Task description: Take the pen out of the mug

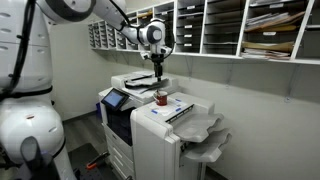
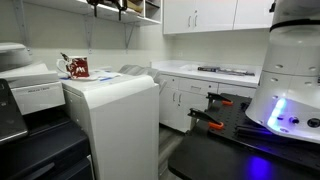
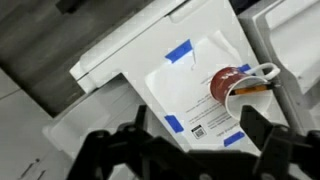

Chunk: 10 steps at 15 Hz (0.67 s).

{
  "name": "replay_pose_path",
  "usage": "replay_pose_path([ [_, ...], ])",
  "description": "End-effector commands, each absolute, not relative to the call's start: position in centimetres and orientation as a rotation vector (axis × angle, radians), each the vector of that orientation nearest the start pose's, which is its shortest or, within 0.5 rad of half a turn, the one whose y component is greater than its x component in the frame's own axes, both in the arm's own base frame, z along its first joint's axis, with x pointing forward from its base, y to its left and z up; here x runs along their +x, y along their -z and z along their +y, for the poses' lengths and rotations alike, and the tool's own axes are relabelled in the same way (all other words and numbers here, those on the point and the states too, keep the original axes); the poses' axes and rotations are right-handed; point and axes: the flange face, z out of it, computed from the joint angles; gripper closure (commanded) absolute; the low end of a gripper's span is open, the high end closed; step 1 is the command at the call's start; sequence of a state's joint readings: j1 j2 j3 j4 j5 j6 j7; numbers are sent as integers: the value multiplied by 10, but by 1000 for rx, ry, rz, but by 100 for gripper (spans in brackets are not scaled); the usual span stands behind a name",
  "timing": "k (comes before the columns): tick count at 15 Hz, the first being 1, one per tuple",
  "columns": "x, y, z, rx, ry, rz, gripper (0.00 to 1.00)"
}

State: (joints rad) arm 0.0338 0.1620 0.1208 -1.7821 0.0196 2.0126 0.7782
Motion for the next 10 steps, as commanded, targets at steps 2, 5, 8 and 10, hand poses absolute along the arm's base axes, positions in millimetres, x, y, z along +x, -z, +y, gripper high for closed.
replay_pose_path([
  [2, 665, -446, 114, -2744, 7, 1280, 0],
  [5, 691, -429, 127, -2616, -30, 1471, 0],
  [8, 713, -414, 135, -2473, -73, 1645, 6],
  [10, 725, -400, 139, -2373, -111, 1755, 13],
])
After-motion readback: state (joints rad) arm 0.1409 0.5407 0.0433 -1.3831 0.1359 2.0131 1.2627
